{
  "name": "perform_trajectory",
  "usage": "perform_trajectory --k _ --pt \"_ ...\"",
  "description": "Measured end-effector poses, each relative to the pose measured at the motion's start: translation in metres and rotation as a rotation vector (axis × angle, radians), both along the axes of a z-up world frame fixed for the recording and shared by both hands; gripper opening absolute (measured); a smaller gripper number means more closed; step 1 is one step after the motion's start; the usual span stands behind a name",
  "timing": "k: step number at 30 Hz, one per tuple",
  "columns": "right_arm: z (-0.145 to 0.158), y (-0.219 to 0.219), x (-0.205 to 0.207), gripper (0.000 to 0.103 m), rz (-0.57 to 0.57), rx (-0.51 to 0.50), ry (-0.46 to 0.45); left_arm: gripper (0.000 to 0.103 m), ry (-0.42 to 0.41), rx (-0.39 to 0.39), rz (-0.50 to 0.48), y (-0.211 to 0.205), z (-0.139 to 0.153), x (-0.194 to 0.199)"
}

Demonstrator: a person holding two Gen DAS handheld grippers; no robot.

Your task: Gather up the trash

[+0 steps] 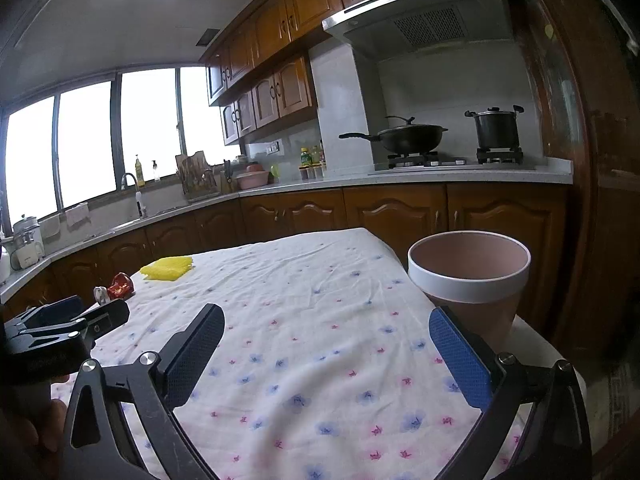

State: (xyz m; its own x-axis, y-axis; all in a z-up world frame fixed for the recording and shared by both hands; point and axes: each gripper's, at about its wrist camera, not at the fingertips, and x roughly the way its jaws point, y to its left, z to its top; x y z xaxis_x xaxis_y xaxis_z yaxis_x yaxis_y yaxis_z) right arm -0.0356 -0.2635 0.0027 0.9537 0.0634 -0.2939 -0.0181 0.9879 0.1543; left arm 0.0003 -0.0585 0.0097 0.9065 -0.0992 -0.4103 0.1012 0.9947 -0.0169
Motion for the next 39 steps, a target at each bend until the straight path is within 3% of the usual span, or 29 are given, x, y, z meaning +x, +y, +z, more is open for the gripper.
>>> perform_trajectory --k 39 --pt "-0.0020 -0.0014 0.0006 0.103 0.013 0.003 0.002 0.103 -0.008 0.029 -0.001 -0.0045 -0.0015 -0.0013"
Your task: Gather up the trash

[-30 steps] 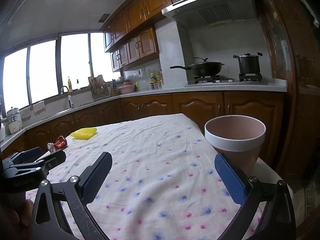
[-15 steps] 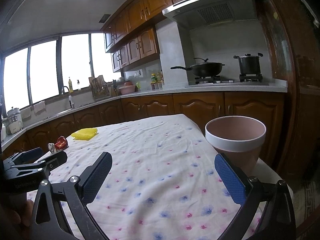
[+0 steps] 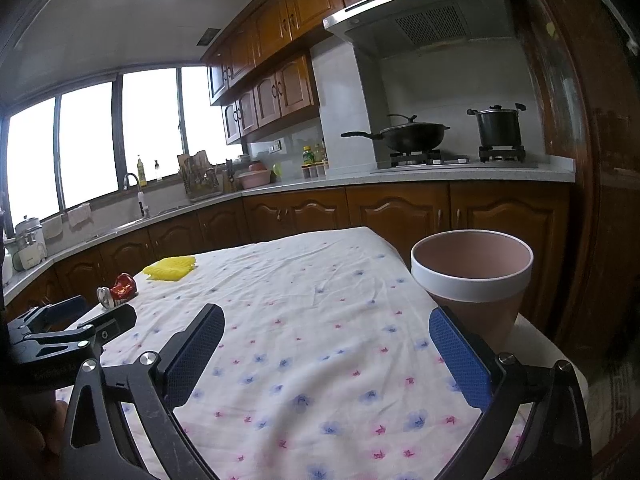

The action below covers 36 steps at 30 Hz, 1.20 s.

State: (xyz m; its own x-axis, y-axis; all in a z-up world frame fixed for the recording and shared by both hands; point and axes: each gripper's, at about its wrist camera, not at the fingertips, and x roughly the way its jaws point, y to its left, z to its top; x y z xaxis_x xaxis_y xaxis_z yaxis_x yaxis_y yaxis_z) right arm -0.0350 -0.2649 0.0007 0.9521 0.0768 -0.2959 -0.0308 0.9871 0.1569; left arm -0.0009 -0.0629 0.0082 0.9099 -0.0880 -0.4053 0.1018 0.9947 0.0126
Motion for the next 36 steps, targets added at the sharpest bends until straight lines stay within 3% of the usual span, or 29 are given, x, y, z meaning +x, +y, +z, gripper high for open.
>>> perform_trajectory --k 36 --pt "0.0011 0.0037 -0.0007 0.103 -0.001 0.014 0.007 0.103 0.024 -0.005 -0.021 0.0015 -0.0042 0.0096"
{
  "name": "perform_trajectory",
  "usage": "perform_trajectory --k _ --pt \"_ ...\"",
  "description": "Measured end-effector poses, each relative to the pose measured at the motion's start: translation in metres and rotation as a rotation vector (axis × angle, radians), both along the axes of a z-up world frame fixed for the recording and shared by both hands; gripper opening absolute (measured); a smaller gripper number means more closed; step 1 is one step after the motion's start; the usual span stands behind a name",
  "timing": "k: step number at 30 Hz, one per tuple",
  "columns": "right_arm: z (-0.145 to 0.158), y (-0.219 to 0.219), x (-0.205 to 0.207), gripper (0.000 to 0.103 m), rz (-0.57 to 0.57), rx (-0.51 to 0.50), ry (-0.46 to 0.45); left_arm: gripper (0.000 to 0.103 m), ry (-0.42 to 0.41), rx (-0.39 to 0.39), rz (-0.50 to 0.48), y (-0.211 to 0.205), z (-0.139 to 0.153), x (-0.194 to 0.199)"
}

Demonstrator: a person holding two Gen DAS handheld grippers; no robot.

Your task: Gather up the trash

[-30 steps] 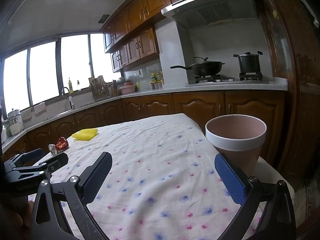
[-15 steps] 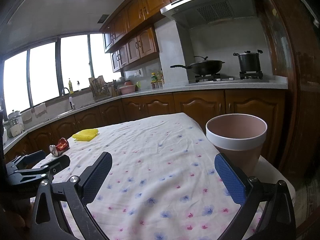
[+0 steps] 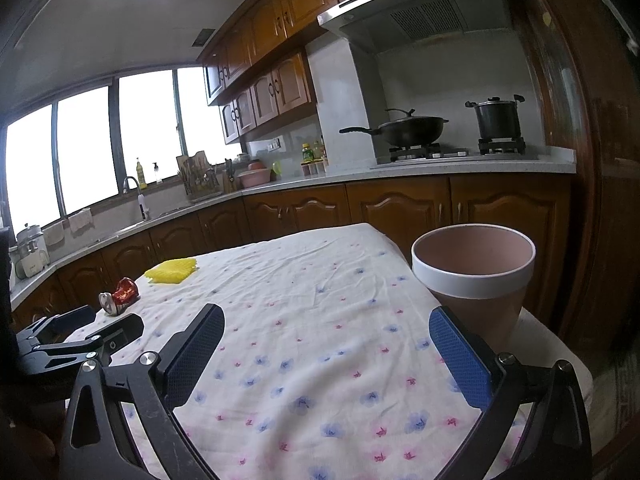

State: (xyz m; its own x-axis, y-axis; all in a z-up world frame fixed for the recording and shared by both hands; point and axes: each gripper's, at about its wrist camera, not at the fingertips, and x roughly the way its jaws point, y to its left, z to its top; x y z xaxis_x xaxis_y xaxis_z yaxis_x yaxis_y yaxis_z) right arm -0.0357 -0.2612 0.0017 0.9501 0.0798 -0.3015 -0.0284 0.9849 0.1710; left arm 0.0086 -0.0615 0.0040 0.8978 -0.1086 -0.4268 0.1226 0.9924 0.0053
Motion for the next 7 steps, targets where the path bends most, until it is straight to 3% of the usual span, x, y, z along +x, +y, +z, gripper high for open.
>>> perform_trajectory --k 7 --pt "0.0008 0.0008 -0.0004 0.103 0.001 0.001 0.006 0.103 0.018 -0.010 -0.013 0.0009 0.0005 0.0070"
